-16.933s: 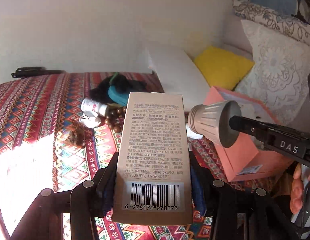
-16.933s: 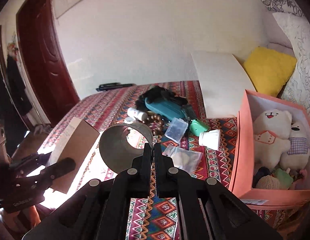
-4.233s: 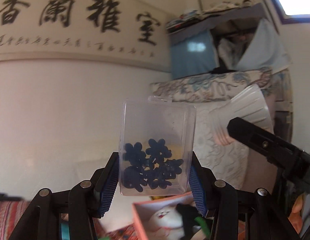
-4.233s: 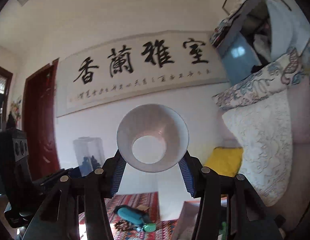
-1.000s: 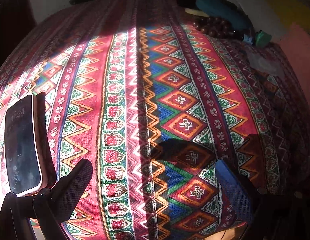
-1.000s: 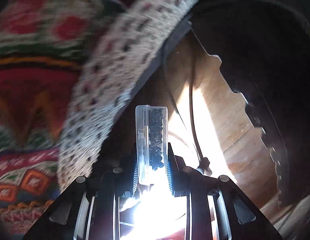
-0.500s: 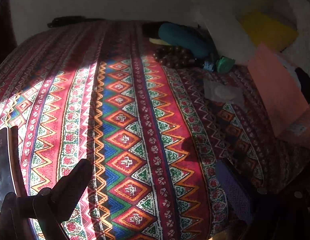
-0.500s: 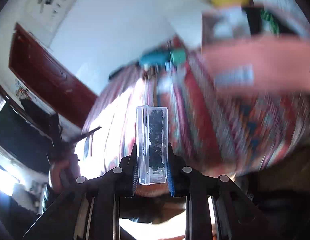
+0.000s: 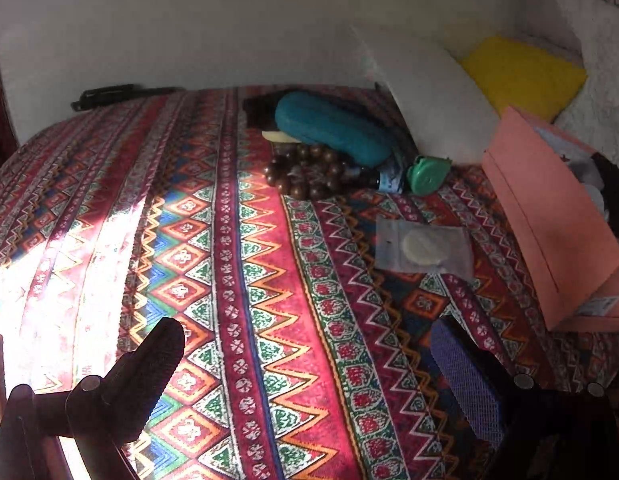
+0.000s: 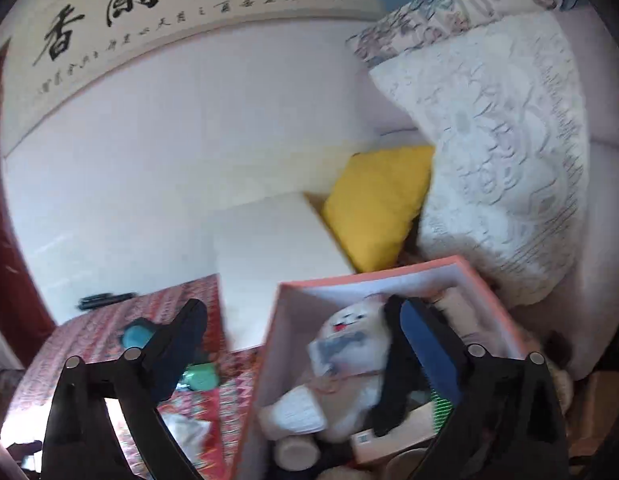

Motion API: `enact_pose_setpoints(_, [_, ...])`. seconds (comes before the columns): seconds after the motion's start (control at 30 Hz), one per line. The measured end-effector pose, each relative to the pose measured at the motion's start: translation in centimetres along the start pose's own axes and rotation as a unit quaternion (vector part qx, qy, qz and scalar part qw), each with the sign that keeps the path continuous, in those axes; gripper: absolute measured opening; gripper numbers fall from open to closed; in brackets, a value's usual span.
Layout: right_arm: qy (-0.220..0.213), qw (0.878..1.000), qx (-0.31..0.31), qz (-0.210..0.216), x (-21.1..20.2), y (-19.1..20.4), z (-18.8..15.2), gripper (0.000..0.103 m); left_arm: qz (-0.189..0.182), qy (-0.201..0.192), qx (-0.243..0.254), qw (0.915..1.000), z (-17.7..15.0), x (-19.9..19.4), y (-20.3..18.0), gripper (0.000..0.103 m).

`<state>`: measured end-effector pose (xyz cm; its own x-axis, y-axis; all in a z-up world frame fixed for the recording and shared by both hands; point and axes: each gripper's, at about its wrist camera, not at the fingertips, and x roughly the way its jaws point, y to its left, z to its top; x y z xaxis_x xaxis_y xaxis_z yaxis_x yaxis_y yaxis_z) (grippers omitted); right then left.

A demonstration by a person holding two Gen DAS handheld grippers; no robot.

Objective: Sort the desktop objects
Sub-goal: 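Drop the narrow clear case into the orange box with the right tool, then grasp the bagged round sponge with the left tool while the right tool grasps the green case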

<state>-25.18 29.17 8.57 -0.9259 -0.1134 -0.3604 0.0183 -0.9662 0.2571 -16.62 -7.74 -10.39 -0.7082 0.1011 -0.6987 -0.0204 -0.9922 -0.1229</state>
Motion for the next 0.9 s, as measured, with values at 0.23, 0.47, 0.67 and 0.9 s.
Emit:
enact_pose_setpoints(0.23, [0.093, 0.989, -0.043, 0.108, 9.4, 7.7, -7.2, 0.103, -0.071, 0.04, 0.033, 0.9961, 1.9, 8.0, -6.3, 0.101])
enact_pose_setpoints(0.47, [0.254, 0.963, 0.003, 0.09, 21.0, 7.8, -13.8, 0.103, -0.086, 0.096, 0.029, 0.9912, 2.3, 15.9, -9.7, 0.101])
enact_pose_setpoints(0.67, [0.313, 0.948, -0.011, 0.055, 29.3, 8.7, -16.8, 0.102, -0.062, 0.074, 0.07, 0.9929, 3.3, 18.3, -10.8, 0.088])
enact_pose_setpoints(0.9, [0.388, 0.921, 0.005, 0.045, 35.1, 8.2, -20.9, 0.061, -0.115, 0.072, 0.023, 0.9905, 4.5, 18.1, -7.6, 0.038])
